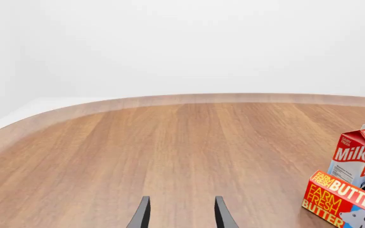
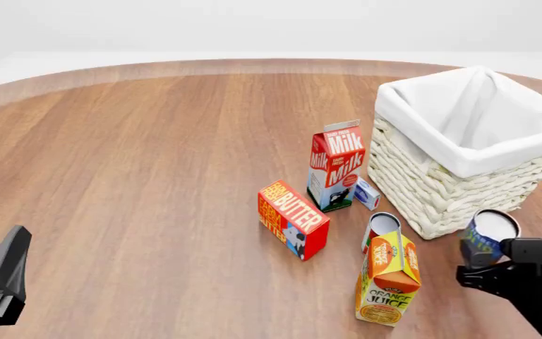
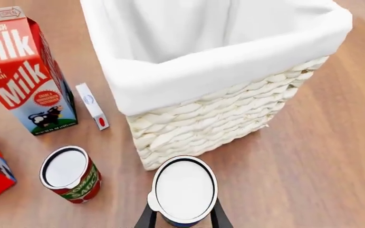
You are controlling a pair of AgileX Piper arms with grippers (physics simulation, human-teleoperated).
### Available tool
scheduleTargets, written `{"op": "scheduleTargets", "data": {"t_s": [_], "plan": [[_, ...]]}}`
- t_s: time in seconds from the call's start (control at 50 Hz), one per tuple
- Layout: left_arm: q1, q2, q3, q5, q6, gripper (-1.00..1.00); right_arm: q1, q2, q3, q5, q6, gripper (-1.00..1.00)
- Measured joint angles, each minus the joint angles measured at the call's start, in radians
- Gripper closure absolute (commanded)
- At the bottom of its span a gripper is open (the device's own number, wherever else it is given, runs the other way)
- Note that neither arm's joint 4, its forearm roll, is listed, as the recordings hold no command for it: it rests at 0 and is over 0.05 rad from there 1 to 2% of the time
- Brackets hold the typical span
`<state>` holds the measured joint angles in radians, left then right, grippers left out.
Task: Pick up the alphabet soup, and put it in the basket.
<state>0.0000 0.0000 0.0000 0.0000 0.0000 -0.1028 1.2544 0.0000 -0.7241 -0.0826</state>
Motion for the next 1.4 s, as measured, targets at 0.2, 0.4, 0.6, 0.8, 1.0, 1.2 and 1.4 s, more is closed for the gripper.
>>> {"op": "scheduleTargets", "data": {"t_s": [0.2,0.4,0.6,0.8,1.0,1.2,1.4], "plan": [[0.000,0.000,0.000,0.000,0.000,-1.00,0.012,-0.120,0.000,0.097,-0.012,1.00],[0.000,0.000,0.000,0.000,0.000,-1.00,0.021,-0.225,0.000,0.181,-0.021,1.00],[0.000,0.000,0.000,0.000,0.000,-1.00,0.030,-0.307,0.000,0.241,-0.026,1.00],[0.000,0.000,0.000,0.000,0.000,-1.00,0.033,-0.390,-0.006,0.314,-0.033,1.00],[0.000,0.000,0.000,0.000,0.000,-1.00,0.036,-0.465,-0.026,0.391,-0.042,1.00],[0.000,0.000,0.000,0.000,0.000,-1.00,0.037,-0.535,-0.061,0.473,-0.056,1.00],[0.000,0.000,0.000,0.000,0.000,-1.00,0.036,-0.596,-0.096,0.545,-0.067,1.00]]}}
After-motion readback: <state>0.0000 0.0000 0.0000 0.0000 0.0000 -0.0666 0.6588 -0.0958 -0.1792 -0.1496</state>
